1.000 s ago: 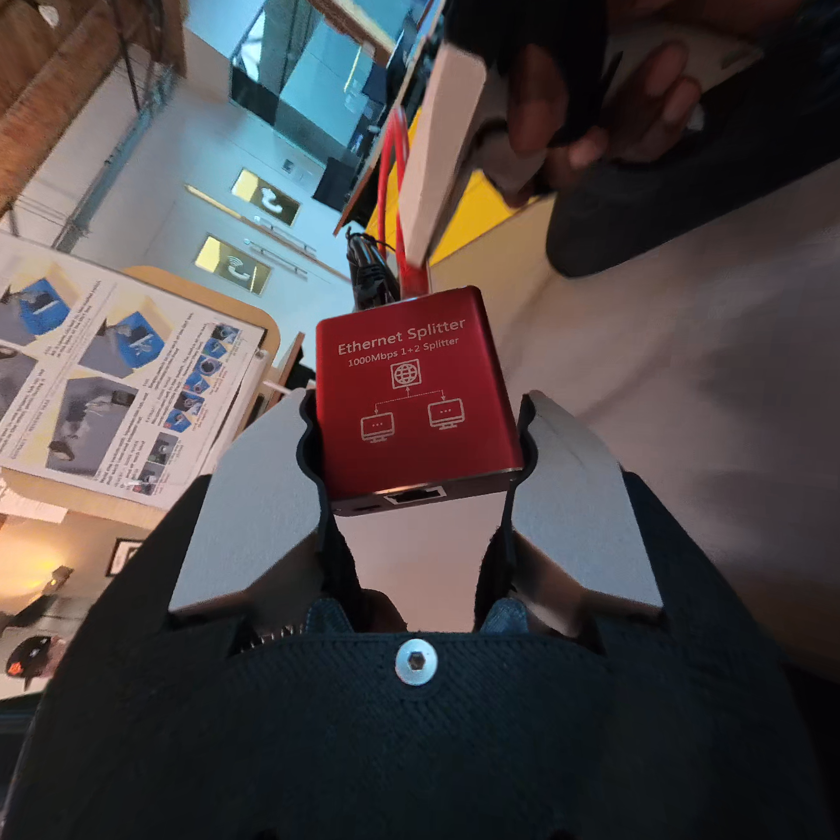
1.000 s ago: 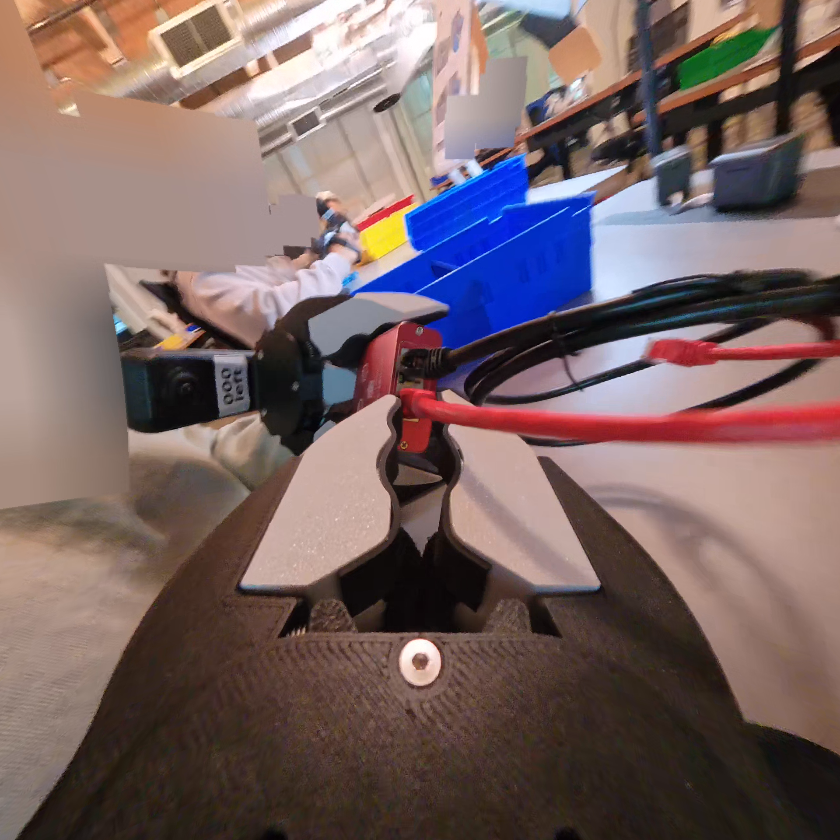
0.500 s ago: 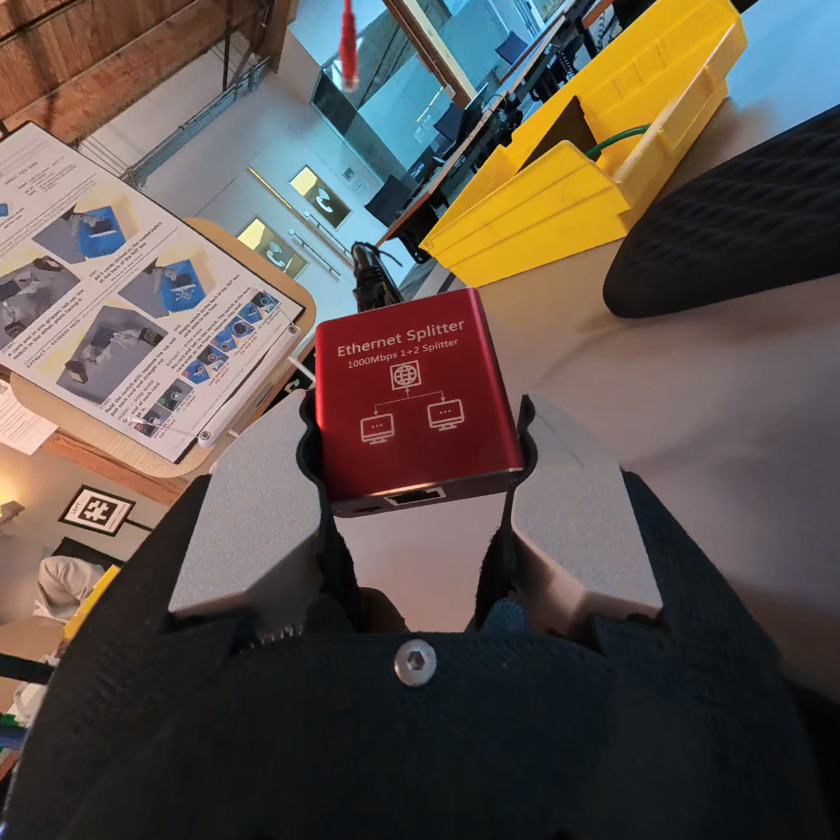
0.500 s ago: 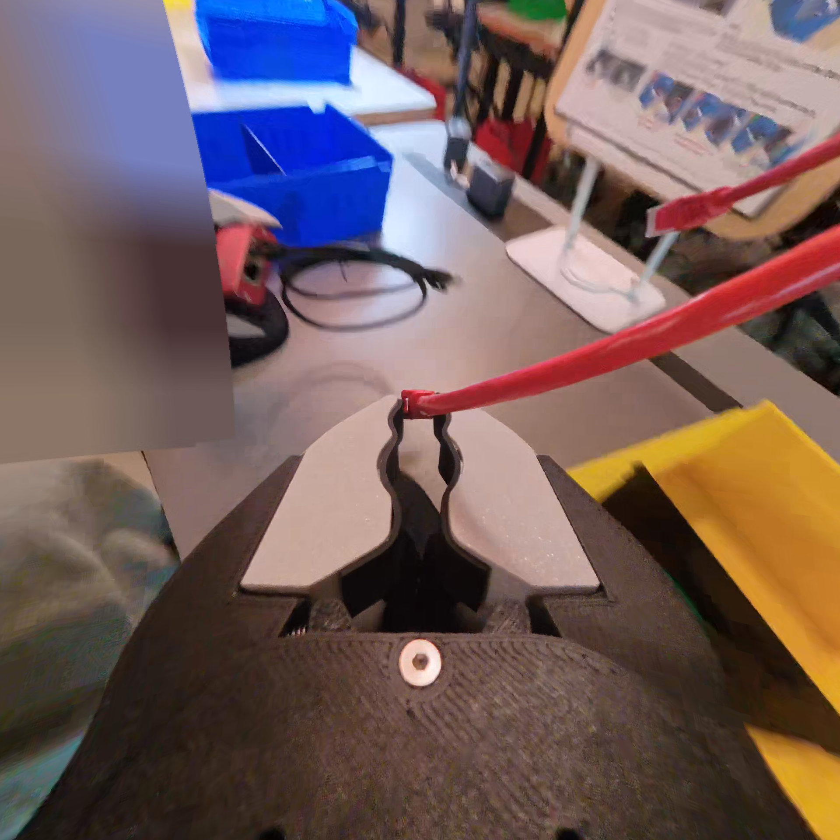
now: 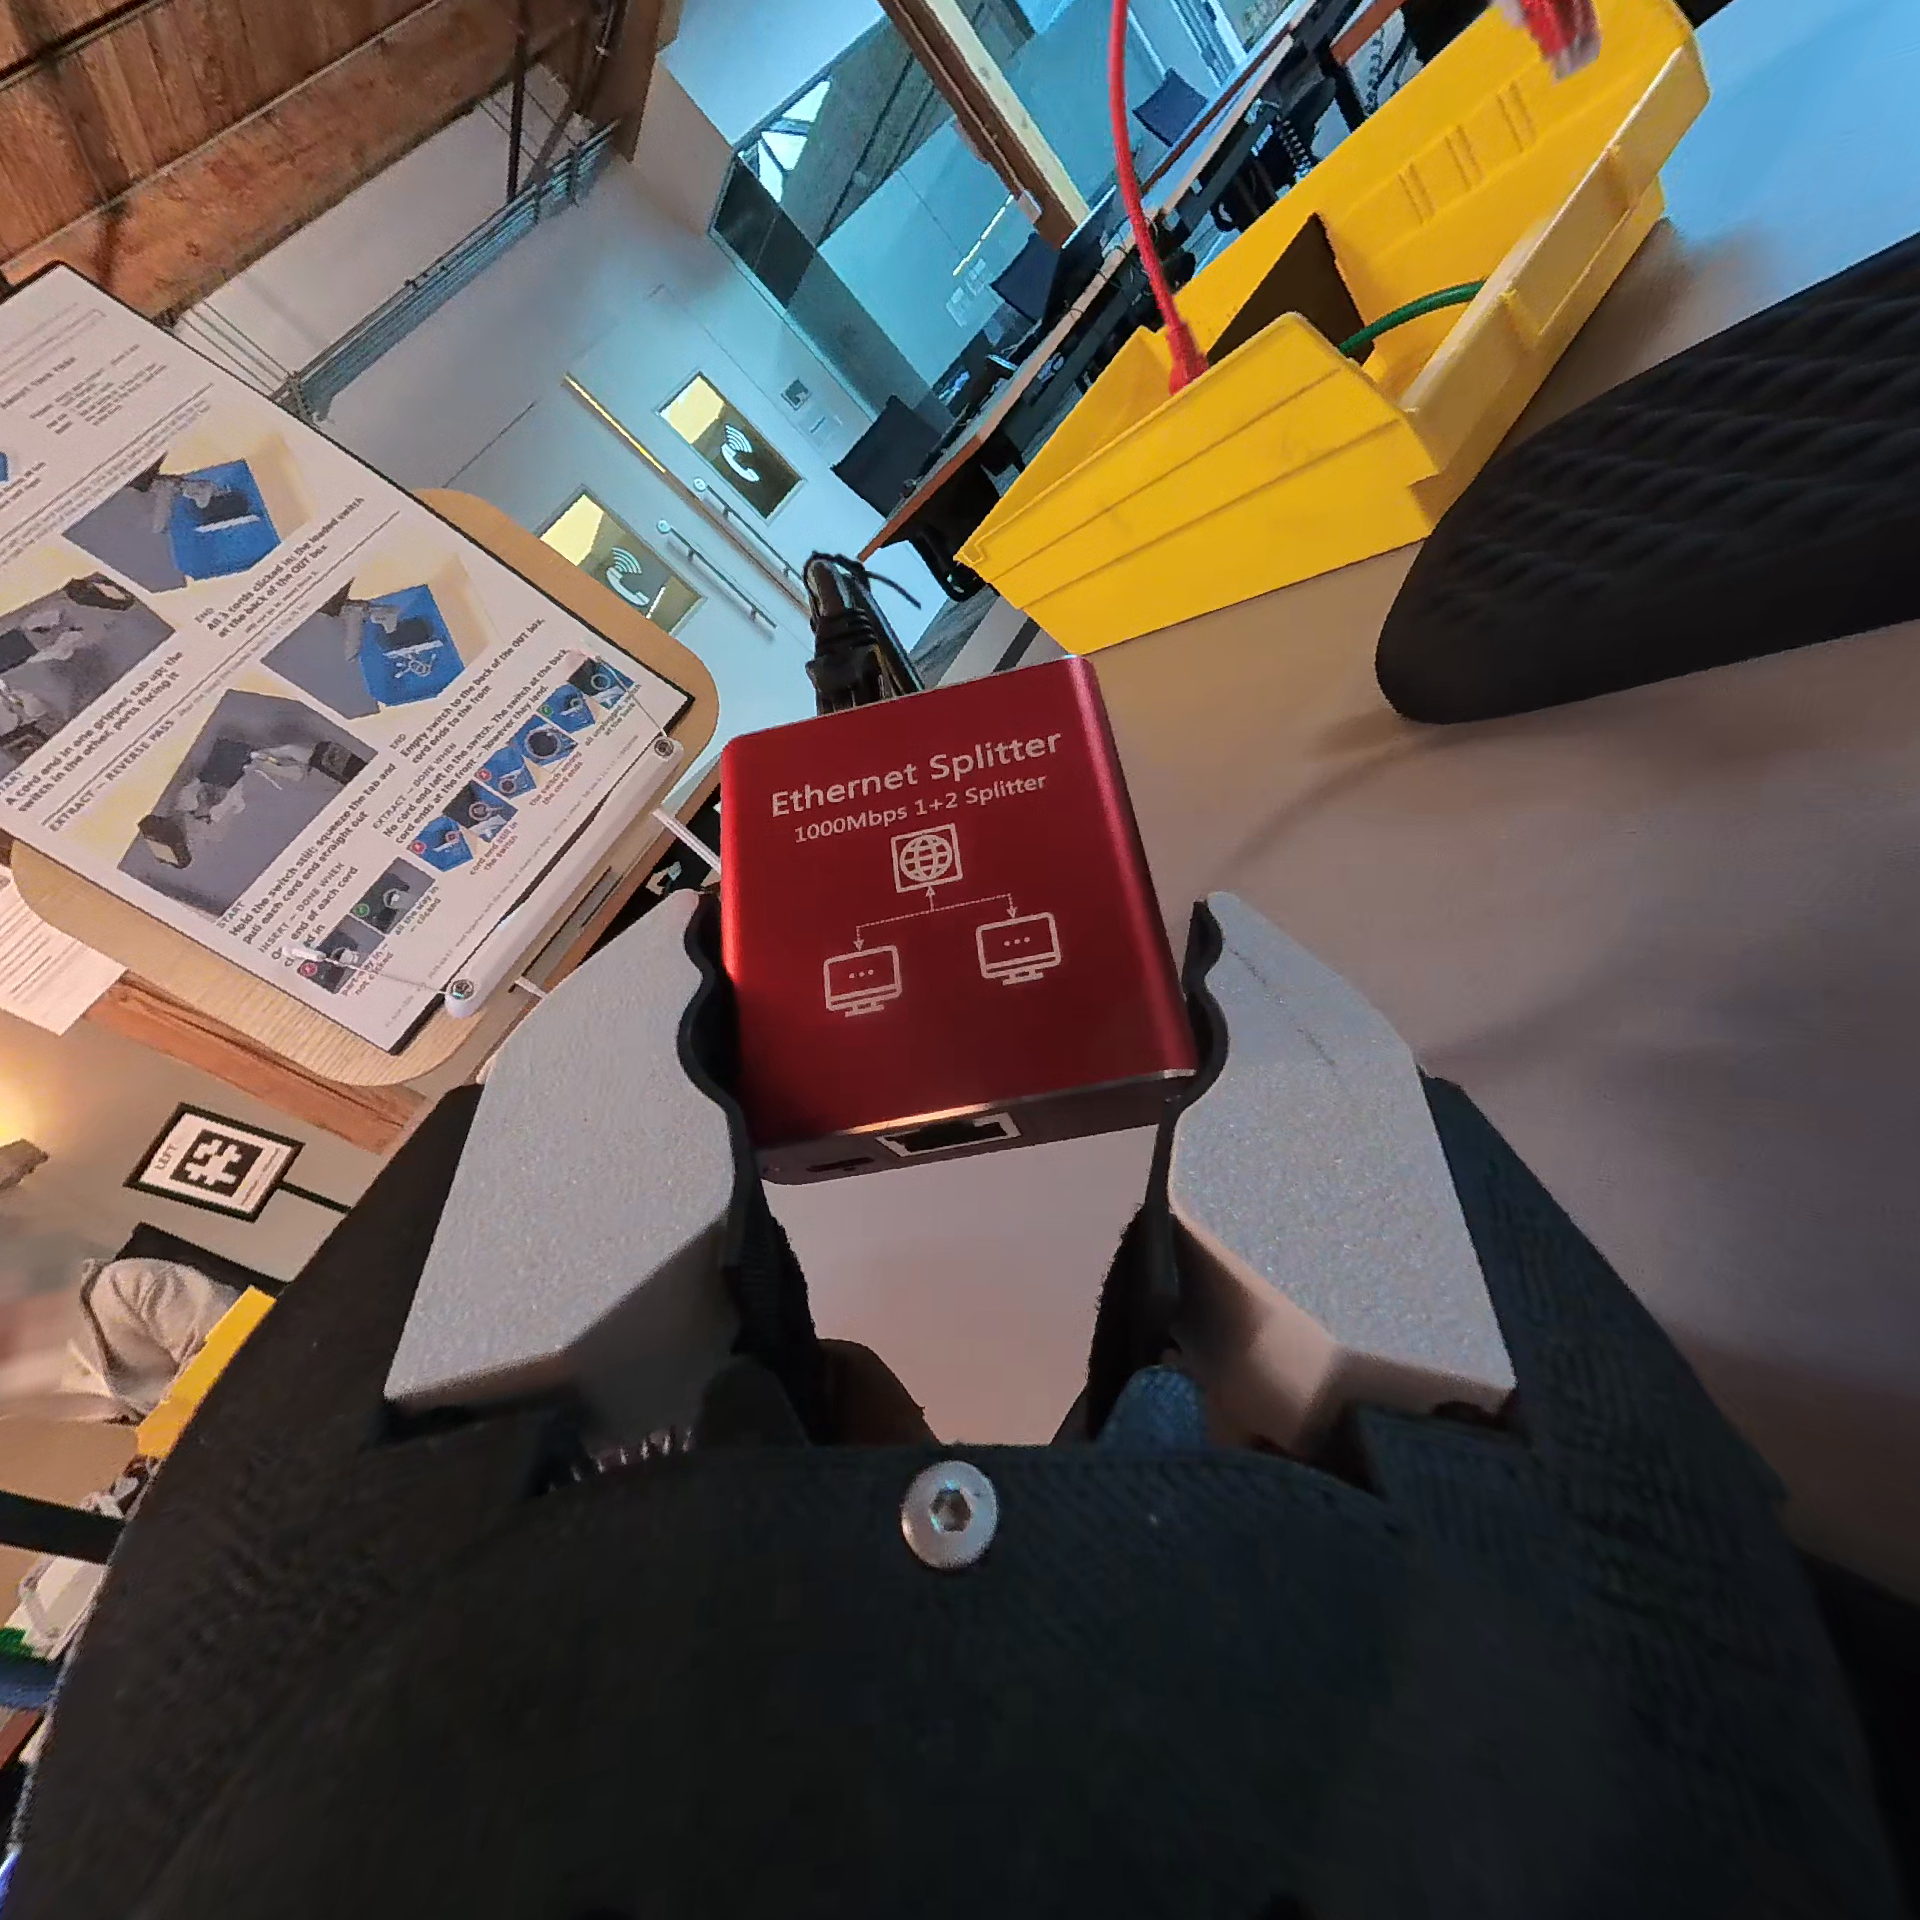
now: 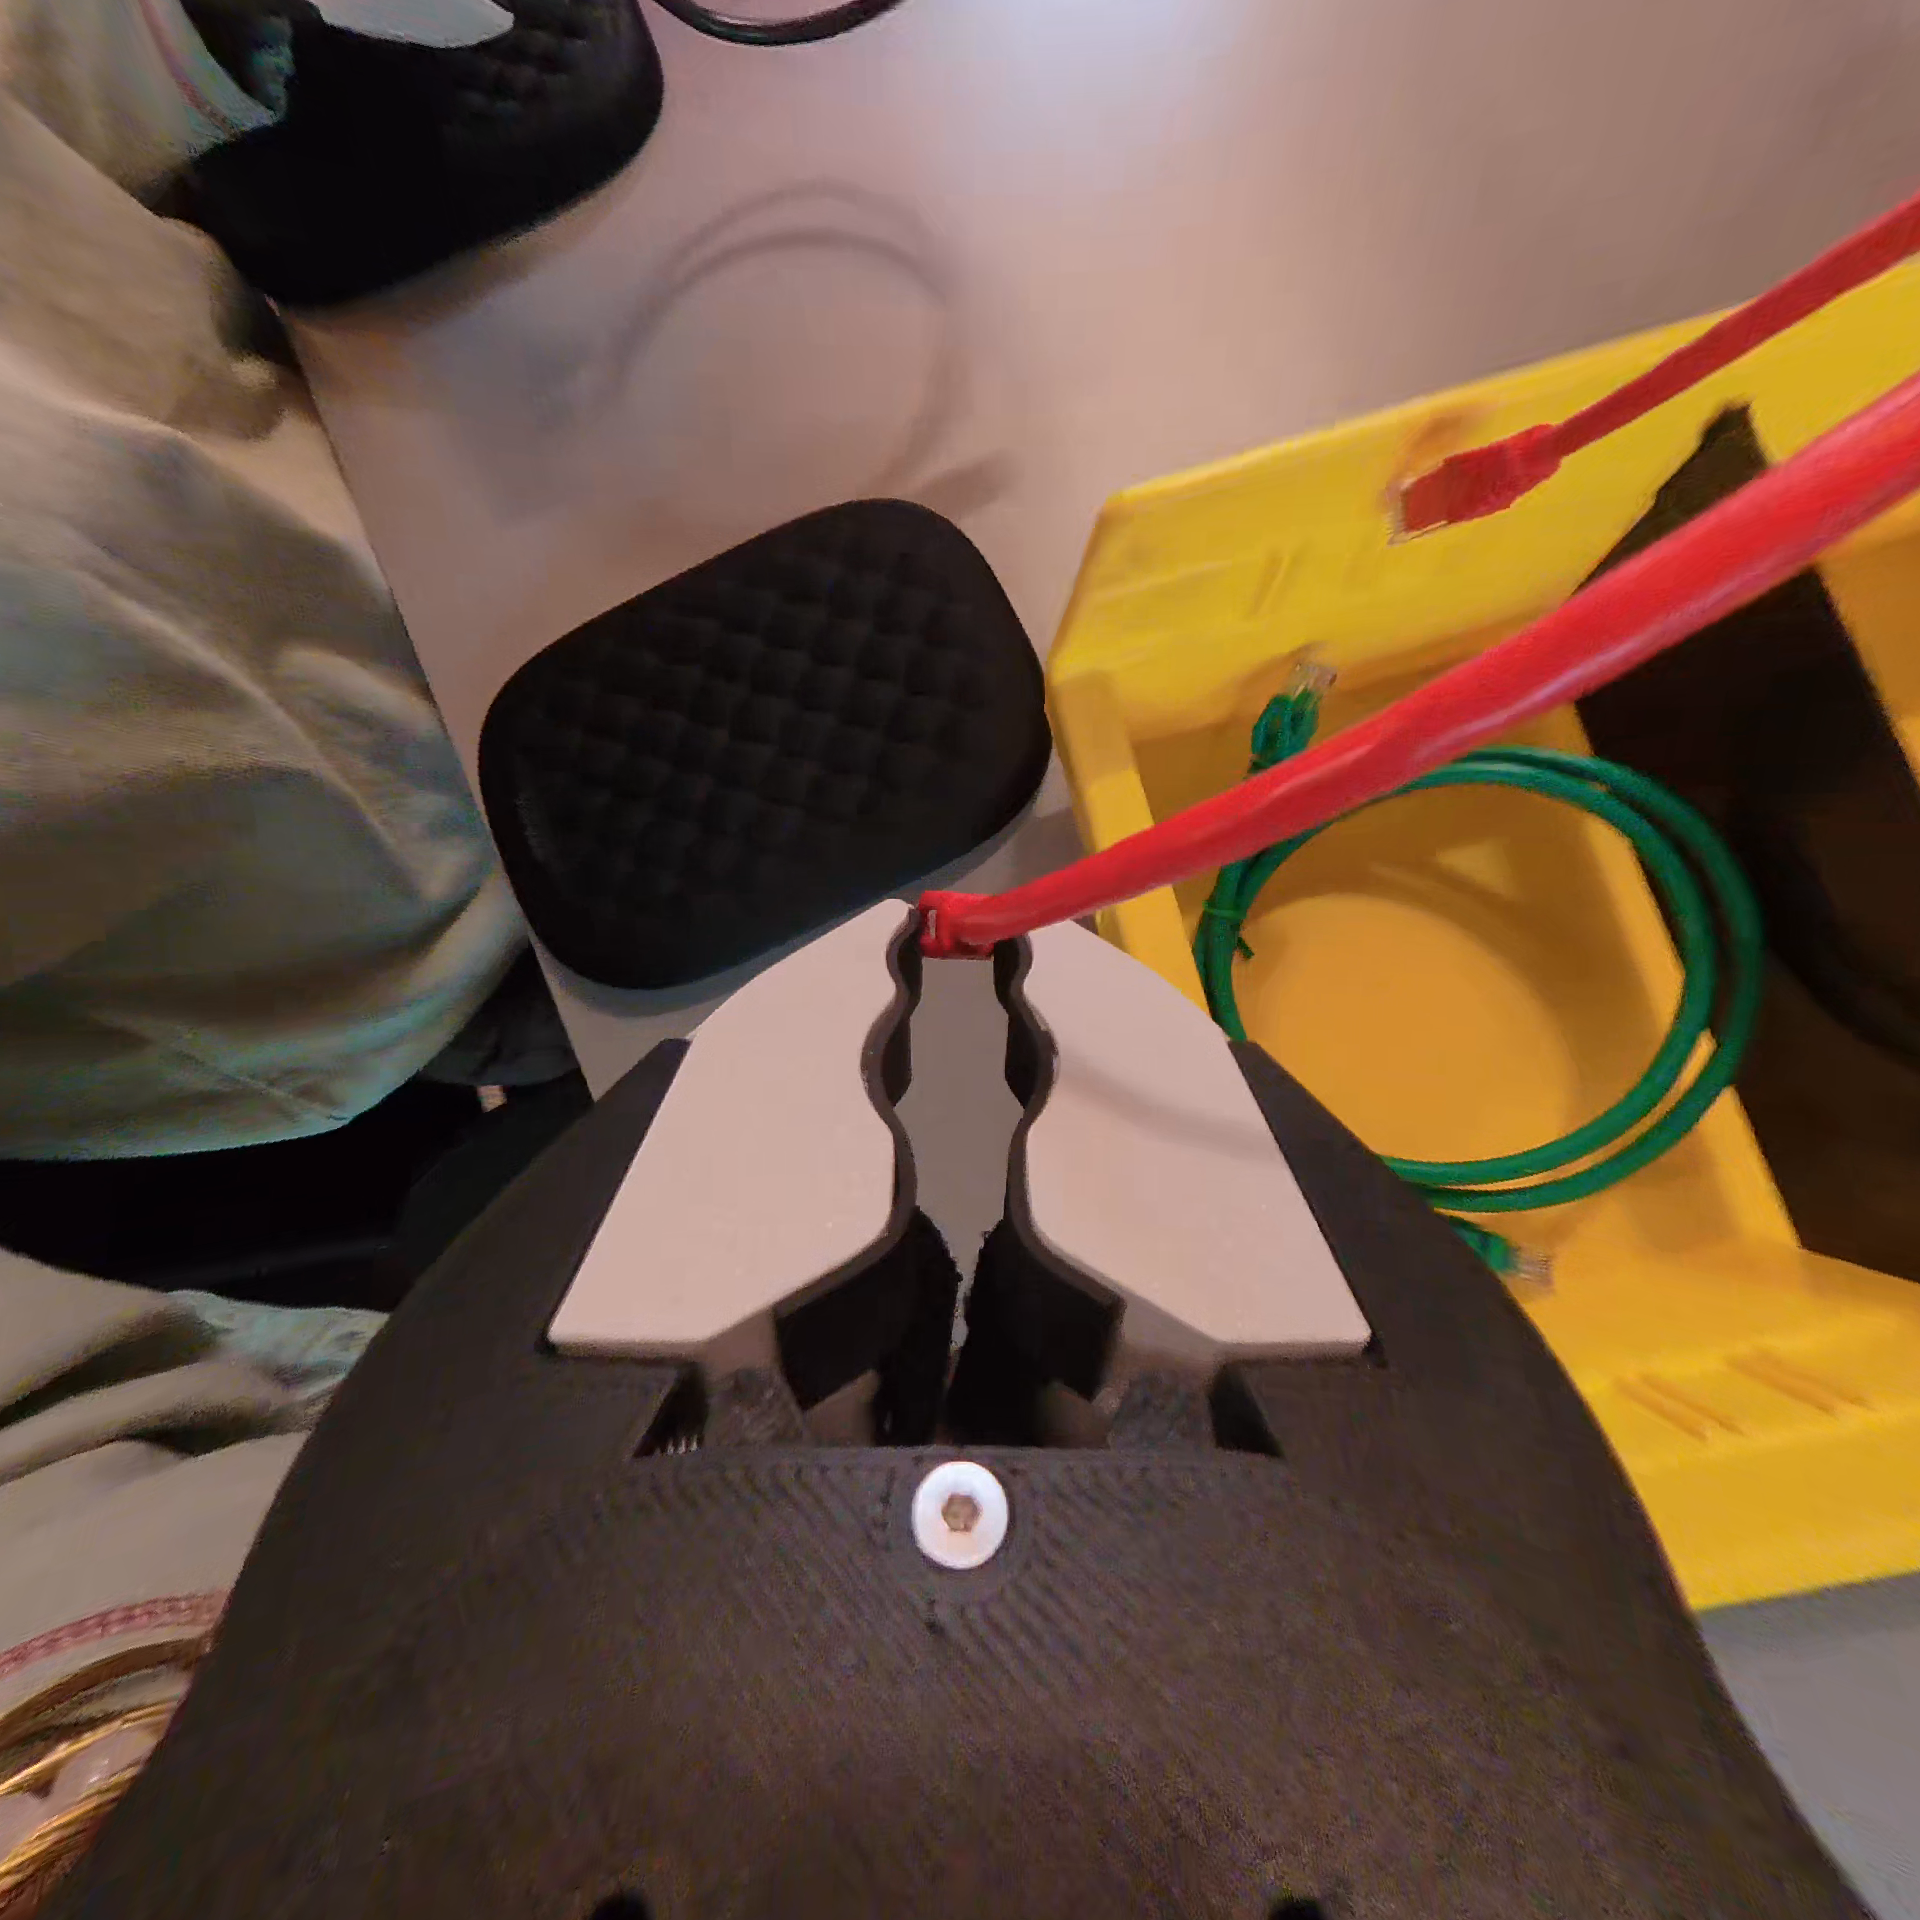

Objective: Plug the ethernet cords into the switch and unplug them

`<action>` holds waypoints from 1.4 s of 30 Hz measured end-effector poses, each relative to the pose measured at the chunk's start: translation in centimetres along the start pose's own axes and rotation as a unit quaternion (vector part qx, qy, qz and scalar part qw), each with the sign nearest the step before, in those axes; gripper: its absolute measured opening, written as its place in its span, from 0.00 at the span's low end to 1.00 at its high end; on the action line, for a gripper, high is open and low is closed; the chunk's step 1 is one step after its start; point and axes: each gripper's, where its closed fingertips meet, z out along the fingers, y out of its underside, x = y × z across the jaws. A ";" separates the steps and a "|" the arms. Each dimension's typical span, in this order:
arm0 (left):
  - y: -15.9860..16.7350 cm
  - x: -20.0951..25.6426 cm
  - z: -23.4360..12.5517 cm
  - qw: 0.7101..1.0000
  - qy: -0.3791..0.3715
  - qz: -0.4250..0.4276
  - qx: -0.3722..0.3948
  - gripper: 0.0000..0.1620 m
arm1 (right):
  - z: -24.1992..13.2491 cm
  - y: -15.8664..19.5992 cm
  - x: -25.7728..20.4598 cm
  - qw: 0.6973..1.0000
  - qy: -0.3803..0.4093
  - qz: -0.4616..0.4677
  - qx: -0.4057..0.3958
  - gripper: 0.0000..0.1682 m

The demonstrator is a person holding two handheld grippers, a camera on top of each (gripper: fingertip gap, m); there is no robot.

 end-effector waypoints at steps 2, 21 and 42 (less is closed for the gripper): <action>0.0 0.1 0.0 1.000 0.001 0.000 0.000 0.52 | 0.3 1.1 1.3 0.999 -0.010 0.029 -0.019 0.08; -1.1 0.8 0.5 0.998 0.029 -0.044 0.017 0.52 | -3.8 3.3 12.8 0.930 0.342 0.115 -0.076 0.33; -1.3 2.6 1.1 0.998 0.024 0.060 0.004 0.52 | 14.1 -18.6 -11.5 0.872 -0.259 0.162 0.381 0.17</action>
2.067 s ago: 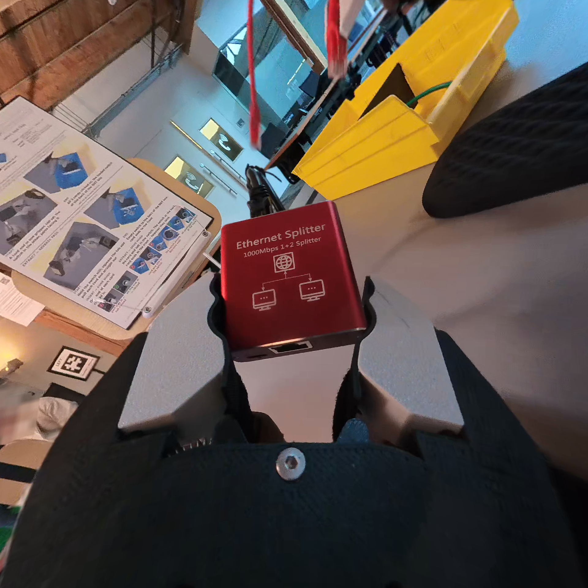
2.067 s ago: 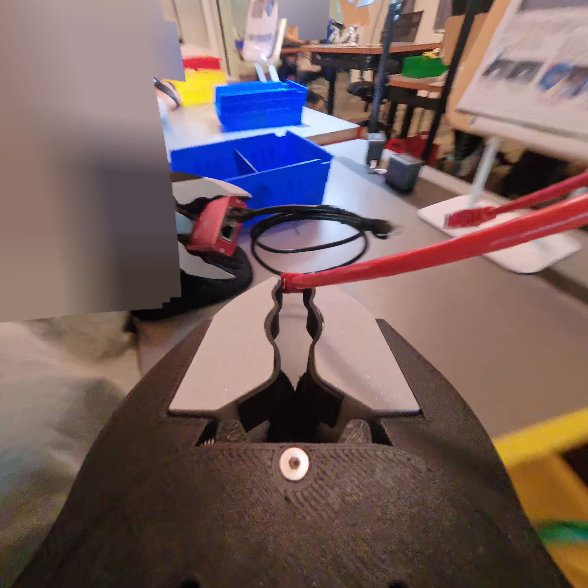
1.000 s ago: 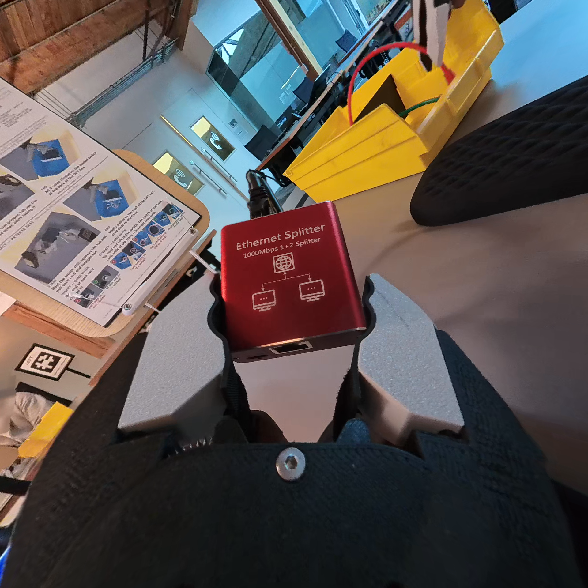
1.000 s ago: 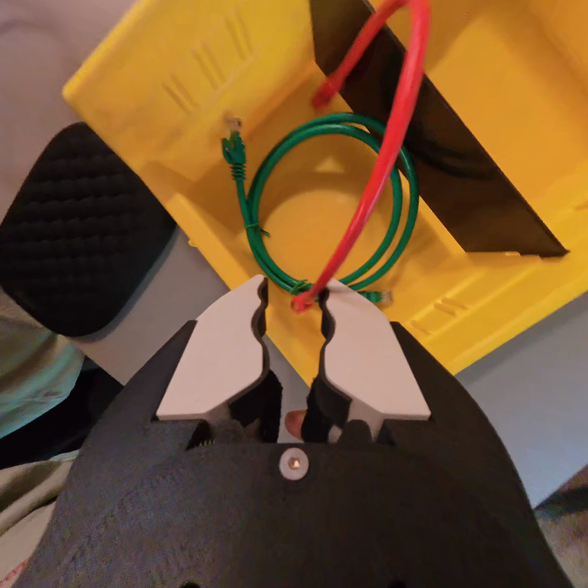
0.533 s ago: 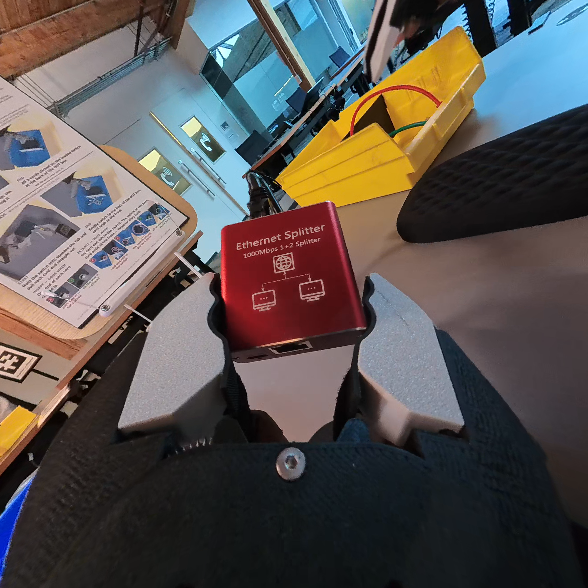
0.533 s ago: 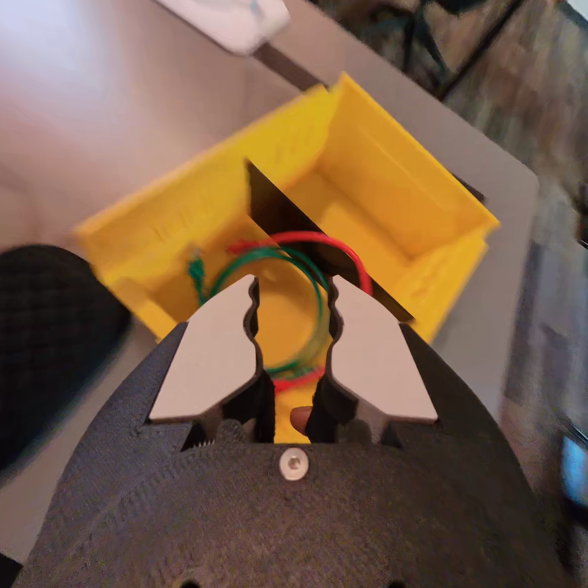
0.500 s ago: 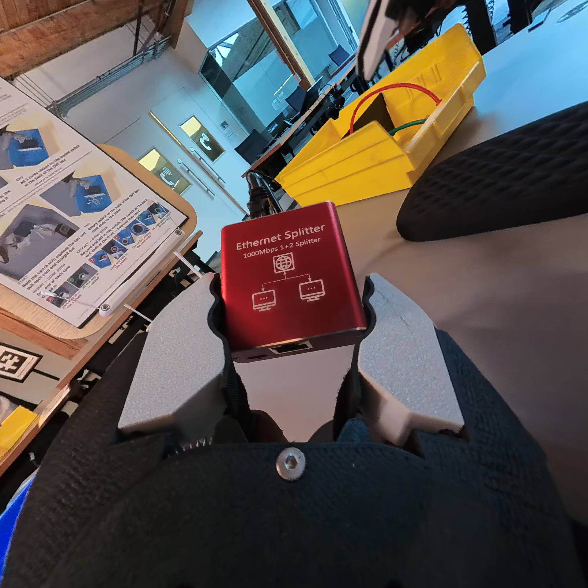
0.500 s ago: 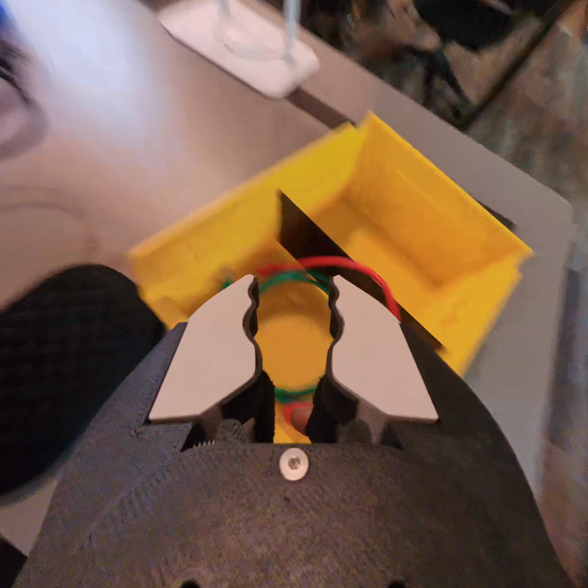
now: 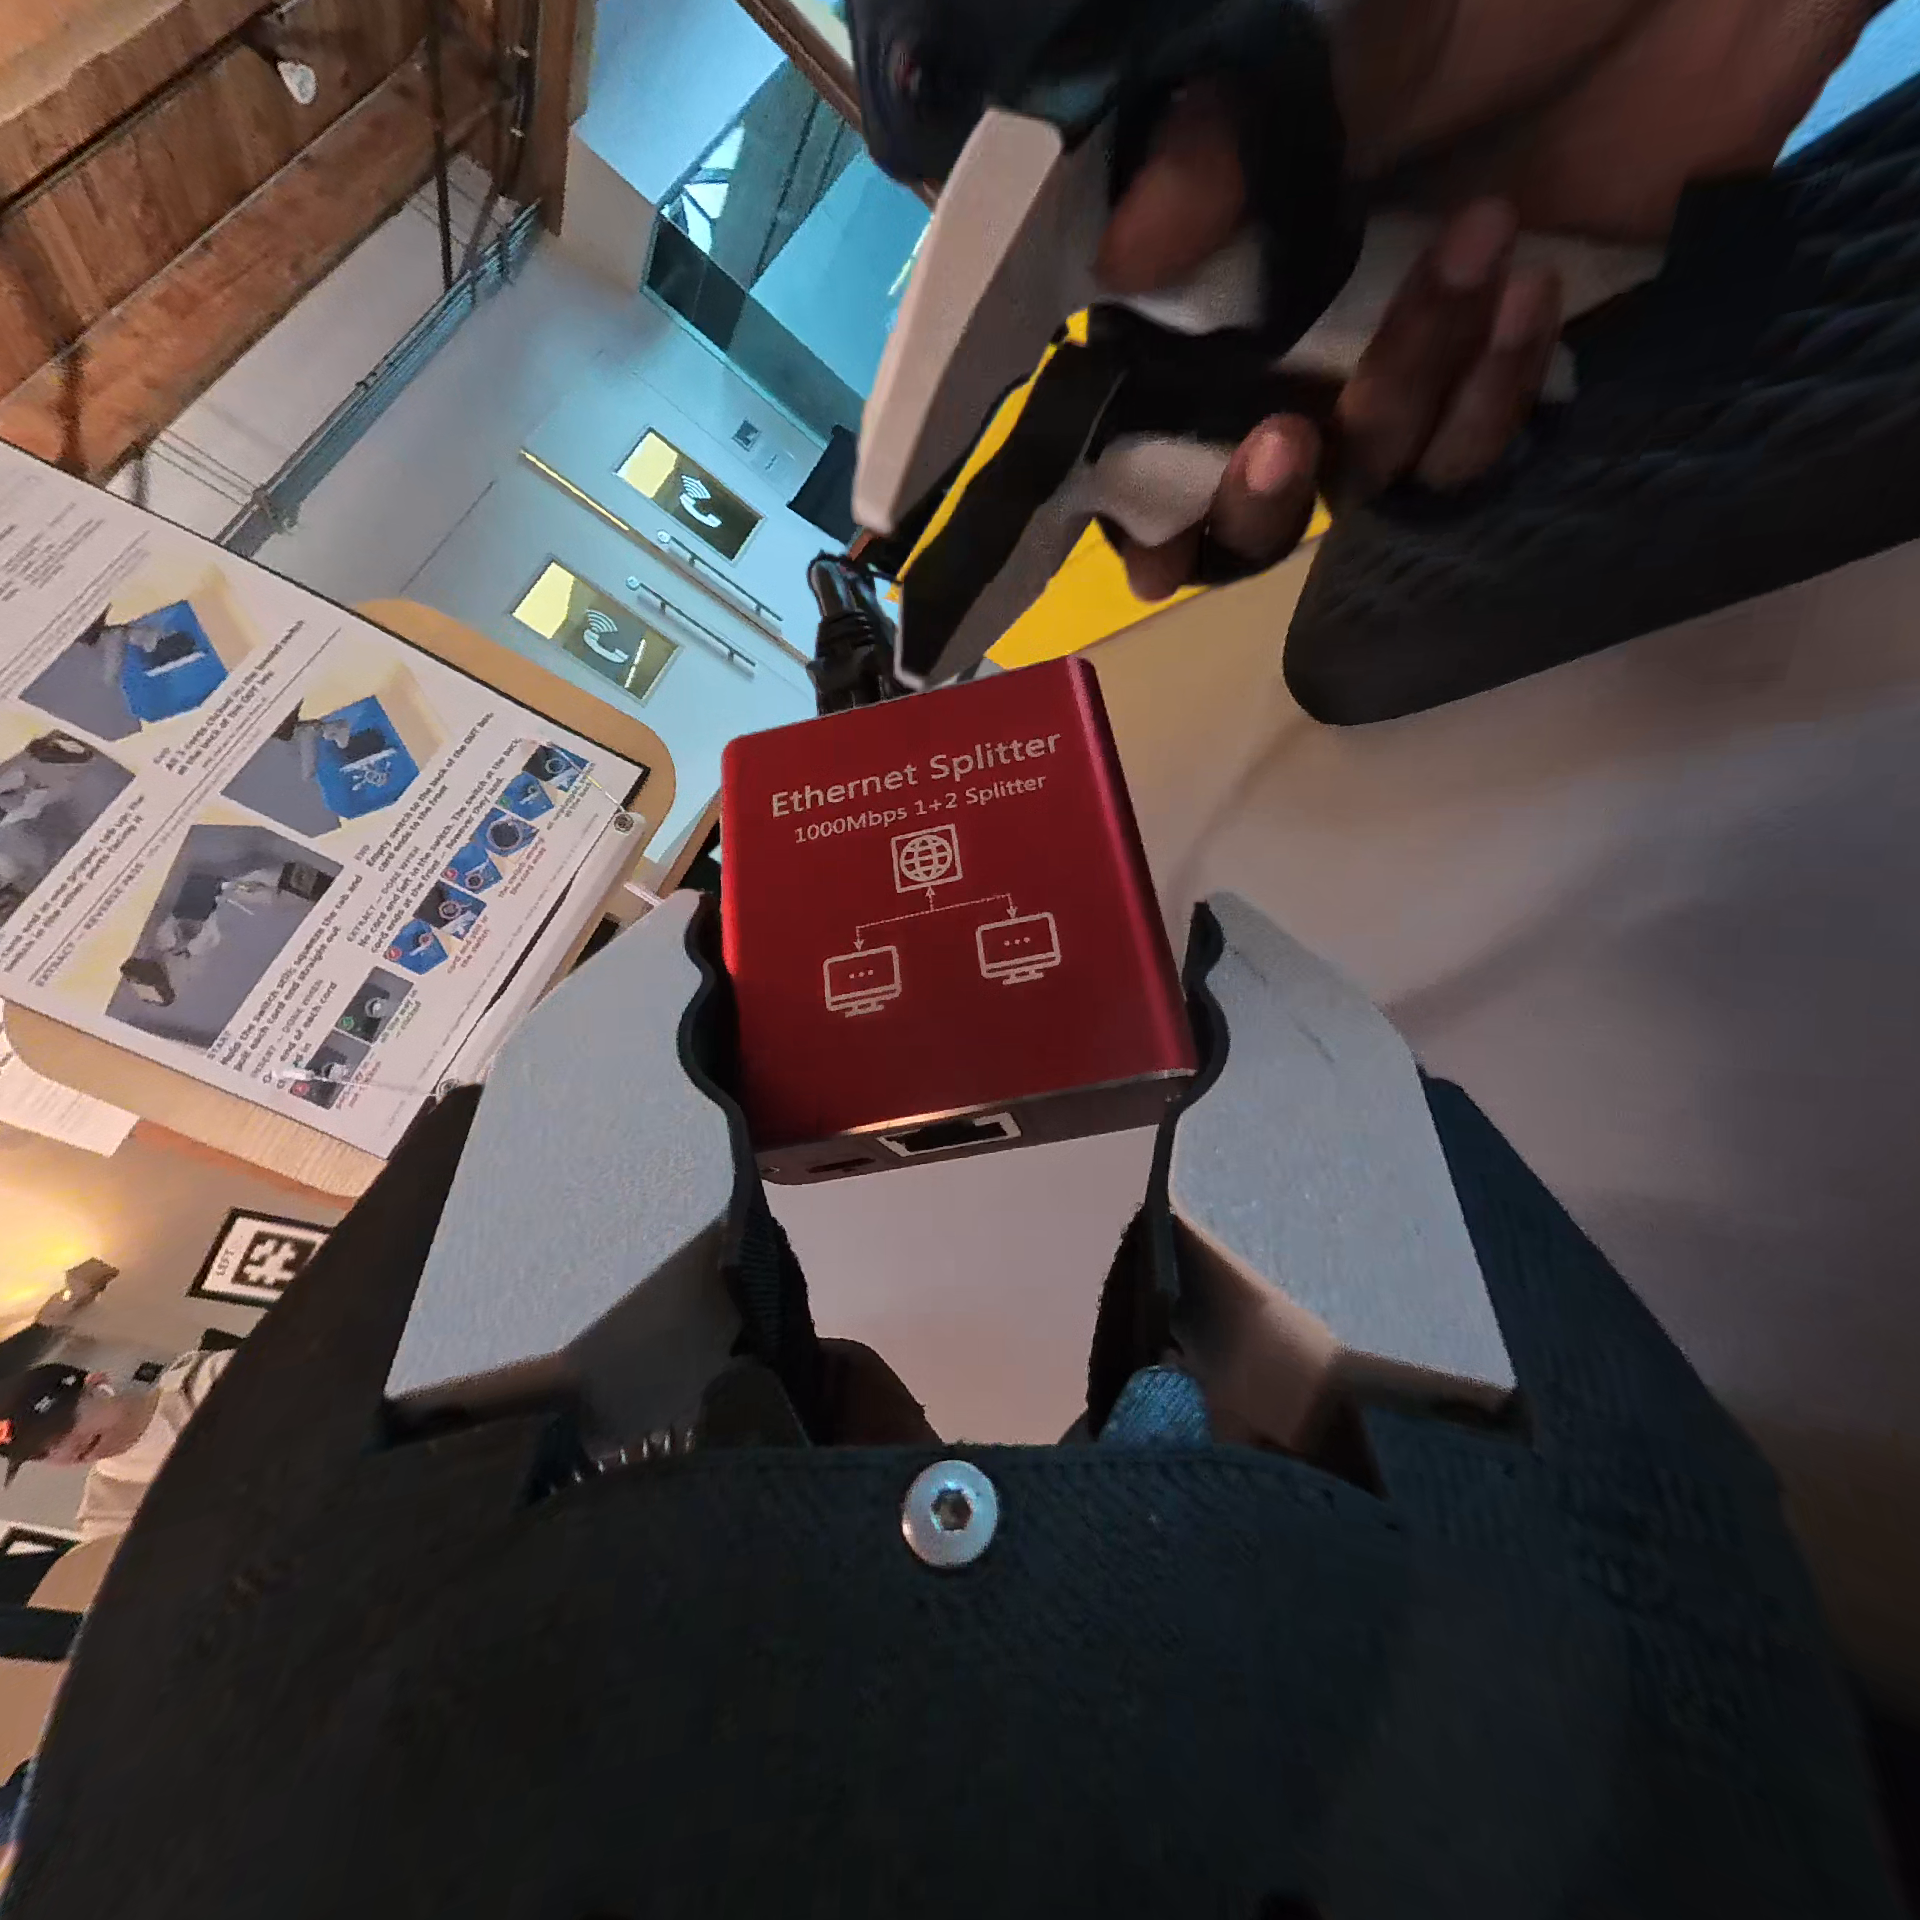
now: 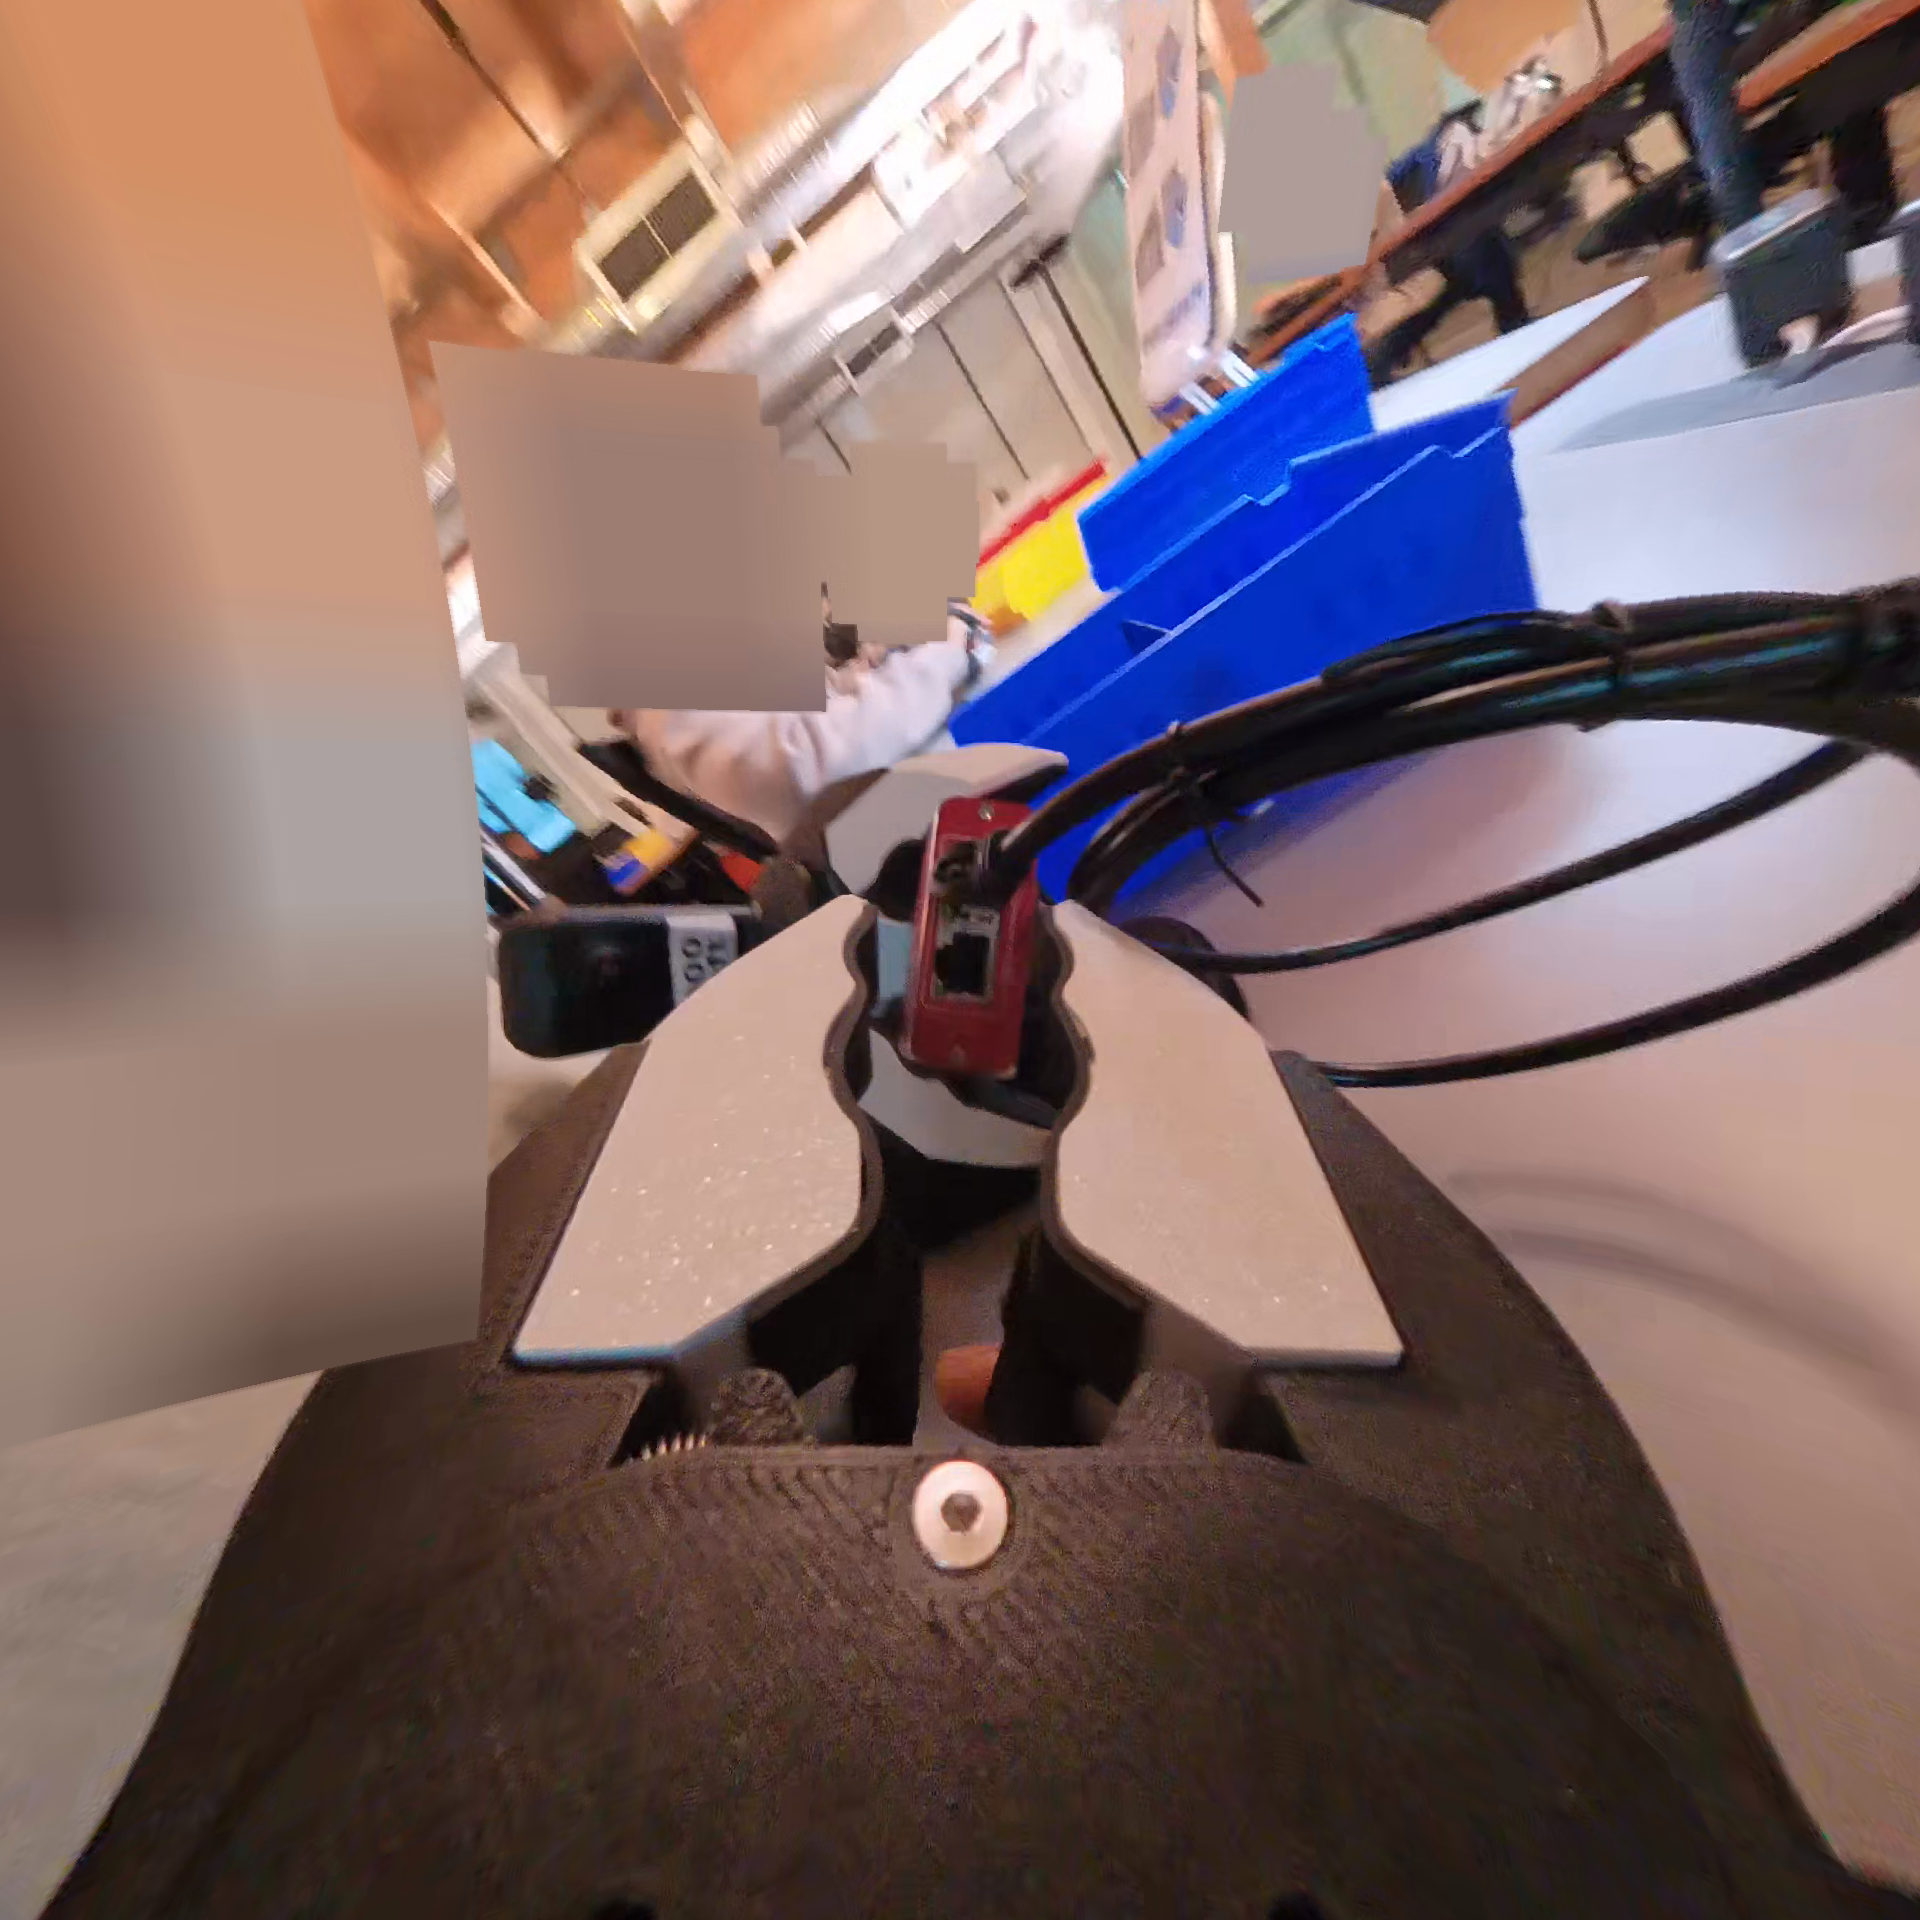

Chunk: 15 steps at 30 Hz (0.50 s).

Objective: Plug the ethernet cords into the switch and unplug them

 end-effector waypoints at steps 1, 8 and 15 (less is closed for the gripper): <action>0.2 0.1 0.0 1.000 0.001 0.003 -0.003 0.52 | 0.5 0.0 0.0 1.000 -0.015 0.017 0.010 0.16; 0.1 0.2 -0.2 1.000 0.002 0.000 0.007 0.52 | 2.0 0.3 0.5 1.000 -0.023 0.009 0.012 0.10; 0.3 0.7 -0.3 1.000 0.010 0.012 0.011 0.52 | 1.9 0.9 0.4 0.999 -0.040 -0.005 0.004 0.09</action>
